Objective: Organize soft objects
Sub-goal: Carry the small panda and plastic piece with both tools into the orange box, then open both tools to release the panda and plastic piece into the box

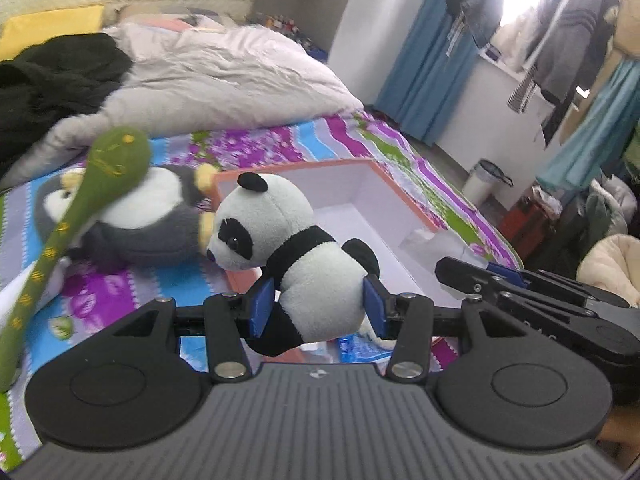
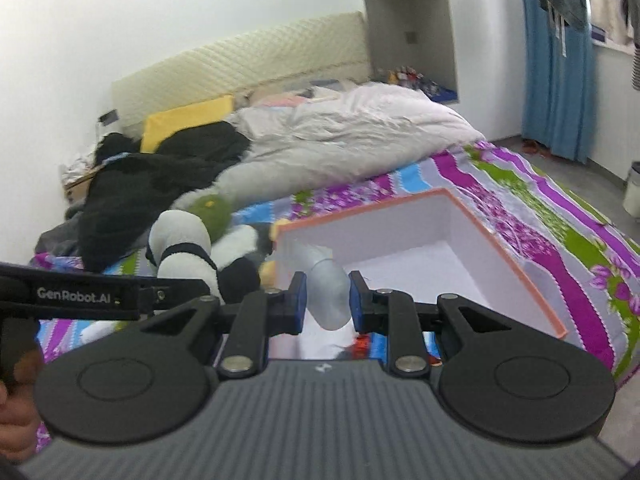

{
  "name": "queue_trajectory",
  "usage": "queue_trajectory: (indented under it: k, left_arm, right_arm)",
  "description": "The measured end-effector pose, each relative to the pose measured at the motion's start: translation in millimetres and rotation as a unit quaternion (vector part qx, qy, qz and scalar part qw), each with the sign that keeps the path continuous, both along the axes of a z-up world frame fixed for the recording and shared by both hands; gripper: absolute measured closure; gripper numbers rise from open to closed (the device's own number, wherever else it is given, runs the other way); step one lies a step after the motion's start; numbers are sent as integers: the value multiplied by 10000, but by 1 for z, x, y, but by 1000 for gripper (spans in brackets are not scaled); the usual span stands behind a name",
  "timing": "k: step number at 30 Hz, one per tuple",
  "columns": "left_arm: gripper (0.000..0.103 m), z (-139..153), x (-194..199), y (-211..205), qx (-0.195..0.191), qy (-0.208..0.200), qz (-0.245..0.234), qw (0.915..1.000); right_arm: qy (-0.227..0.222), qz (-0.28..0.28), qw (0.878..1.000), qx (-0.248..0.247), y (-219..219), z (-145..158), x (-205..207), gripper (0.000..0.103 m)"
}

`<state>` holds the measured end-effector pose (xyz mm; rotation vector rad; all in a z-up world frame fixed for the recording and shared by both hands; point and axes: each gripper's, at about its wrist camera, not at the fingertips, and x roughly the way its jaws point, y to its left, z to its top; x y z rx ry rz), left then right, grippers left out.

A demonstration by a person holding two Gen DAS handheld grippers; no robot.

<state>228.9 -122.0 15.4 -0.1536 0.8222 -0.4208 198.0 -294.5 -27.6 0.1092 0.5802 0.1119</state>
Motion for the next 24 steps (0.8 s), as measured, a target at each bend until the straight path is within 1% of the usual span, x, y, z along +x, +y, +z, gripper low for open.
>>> queue_trajectory:
  k: [5,17,21,24]
  left_arm:
    - [49,-27,32,-30,66,282,-217,9993]
    - [49,-100,111,-76,315,941,-376,9944]
    - [49,-114,127,-85,332,1013,-399,9935]
    - [49,-122,133,-84,368,1080,-351,9929]
  right_arm:
    - [333,-175,9993,62,-22,-23,20,77]
    - [1092,-341,9934,61,-58,-81,80,75]
    - [1274,-397,9910,111,-64,-96,92,75]
    - [1416,-432,9889,85,-64,-103,96,70]
